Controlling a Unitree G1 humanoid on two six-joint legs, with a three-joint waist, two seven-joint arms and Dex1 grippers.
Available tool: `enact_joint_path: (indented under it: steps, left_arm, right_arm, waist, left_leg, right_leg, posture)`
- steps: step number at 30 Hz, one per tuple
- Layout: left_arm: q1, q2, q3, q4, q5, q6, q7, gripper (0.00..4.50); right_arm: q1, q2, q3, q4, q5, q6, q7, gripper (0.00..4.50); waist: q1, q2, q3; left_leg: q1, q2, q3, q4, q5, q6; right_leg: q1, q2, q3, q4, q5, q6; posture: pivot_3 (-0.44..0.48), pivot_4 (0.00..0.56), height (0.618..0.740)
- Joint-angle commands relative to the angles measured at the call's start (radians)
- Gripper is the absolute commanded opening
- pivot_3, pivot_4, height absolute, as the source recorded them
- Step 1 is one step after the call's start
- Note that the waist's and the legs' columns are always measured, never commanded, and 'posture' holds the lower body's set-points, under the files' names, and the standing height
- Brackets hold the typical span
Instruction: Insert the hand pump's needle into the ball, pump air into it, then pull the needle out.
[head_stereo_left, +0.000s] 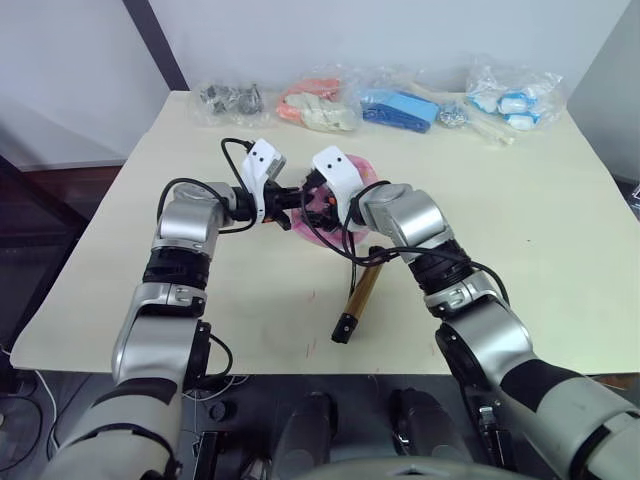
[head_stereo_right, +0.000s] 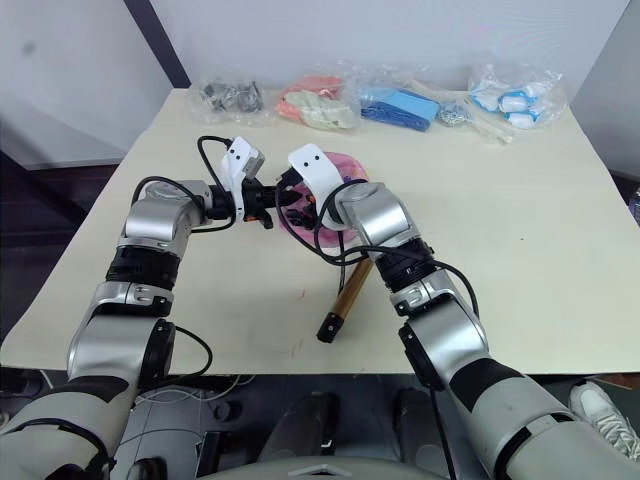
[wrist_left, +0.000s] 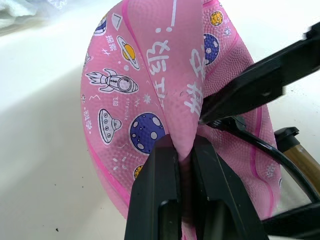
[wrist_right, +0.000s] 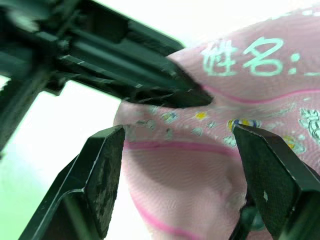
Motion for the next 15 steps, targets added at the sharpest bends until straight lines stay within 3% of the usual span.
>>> enact_joint_path:
  steps: [1, 15]
  left_arm:
    - [0.006, -0.014, -0.023, 0.019, 0.011, -0.002, 0.002, 0.0]
    - [0.005, -0.011, -0.02, 0.026, 0.012, -0.035, -0.016, 0.0]
  right_arm:
    - [0.027, -0.039, 0.017, -0.154, 0.021, 0.069, 0.003, 3.58]
    - [0.292, -0.267, -0.004, -0.733, 0.144, 0.191, 0.038, 3.58]
  waist:
    - [0.0, 0.0, 0.0]
    - [0.001, 0.0, 0.0]
  left_leg:
    - [0.0, 0.0, 0.0, 0.0, 0.0, 0.0]
    - [0.0, -0.001, 0.0, 0.001, 0.001, -0.001]
  right_leg:
    - [0.0, 0.0, 0.0, 0.0, 0.0, 0.0]
    - [0.002, 0.0, -0.004, 0.0, -0.001, 0.001]
  posture:
    - [0.0, 0.15, 0.74]
    - [0.0, 0.15, 0.74]
